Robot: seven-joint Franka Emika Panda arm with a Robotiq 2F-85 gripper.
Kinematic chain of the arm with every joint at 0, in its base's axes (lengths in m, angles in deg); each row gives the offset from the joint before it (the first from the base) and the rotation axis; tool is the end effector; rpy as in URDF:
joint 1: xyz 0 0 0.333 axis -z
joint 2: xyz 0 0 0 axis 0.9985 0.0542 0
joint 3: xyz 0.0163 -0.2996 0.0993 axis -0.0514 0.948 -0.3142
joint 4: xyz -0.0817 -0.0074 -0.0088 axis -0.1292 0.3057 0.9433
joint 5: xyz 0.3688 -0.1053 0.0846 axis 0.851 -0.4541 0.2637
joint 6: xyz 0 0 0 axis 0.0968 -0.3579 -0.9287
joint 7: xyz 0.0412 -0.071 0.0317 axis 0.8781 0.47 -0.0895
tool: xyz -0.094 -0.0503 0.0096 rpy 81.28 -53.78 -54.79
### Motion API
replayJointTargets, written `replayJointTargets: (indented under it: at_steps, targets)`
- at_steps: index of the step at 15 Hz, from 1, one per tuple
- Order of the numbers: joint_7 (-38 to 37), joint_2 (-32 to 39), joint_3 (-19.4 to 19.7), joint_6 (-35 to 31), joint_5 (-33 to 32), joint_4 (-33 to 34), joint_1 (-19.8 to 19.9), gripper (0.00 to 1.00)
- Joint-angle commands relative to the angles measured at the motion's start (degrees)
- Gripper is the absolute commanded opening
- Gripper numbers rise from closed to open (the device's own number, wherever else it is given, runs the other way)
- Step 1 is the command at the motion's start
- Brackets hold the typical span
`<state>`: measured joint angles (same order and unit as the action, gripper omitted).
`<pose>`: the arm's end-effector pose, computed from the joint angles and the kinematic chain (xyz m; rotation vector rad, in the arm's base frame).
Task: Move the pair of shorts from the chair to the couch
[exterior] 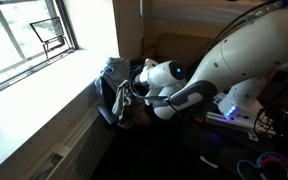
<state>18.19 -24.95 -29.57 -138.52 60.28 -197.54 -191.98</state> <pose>0.3868 0.2870 0.2168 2.7302 -0.1164 1.3643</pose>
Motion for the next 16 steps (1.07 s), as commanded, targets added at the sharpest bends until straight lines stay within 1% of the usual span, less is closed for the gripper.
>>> replayJointTargets:
  at_steps: [1, 2, 3, 4, 6, 8, 9, 10, 11, 12, 13, 14, 15, 16]
  targets:
    - [-2.1, 4.5, 5.9, 0.0, 7.7, -3.0, -6.1, 0.01]
    - [-1.5, 3.0, 8.9, 0.0, 10.7, -6.1, -9.5, 0.01]
    - [-1.1, 2.3, 12.7, 0.0, 14.2, -9.8, -13.9, 0.01]
    - [-1.7, 3.3, 15.1, 0.0, 17.7, -12.0, -17.0, 0.01]
    - [0.4, 4.5, 20.0, 1.3, 27.8, -16.8, -23.6, 0.01]
    - [2.9, 2.8, 22.7, -0.5, 37.2, -22.2, -28.2, 0.01]
    - [7.4, 3.4, 22.3, -1.6, 43.5, -20.0, -25.6, 0.01]
    - [8.2, 7.4, 21.2, -0.2, 48.6, -19.3, -24.6, 0.01]
    - [5.4, 3.7, 21.3, -0.2, 42.6, -19.8, -26.3, 0.04]
    - [7.0, 4.5, 21.3, -0.1, 45.9, -19.8, -26.0, 0.04]
    - [7.3, 5.4, 21.3, -0.1, 46.9, -19.6, -25.5, 0.04]
    - [7.3, 6.1, 21.3, 0.0, 47.2, -19.3, -25.2, 0.01]
    - [7.5, 6.1, 21.0, -0.6, 48.0, -18.8, -22.9, 0.01]
    - [7.5, 8.6, 21.4, -0.6, 51.3, -19.1, -19.9, 0.01]
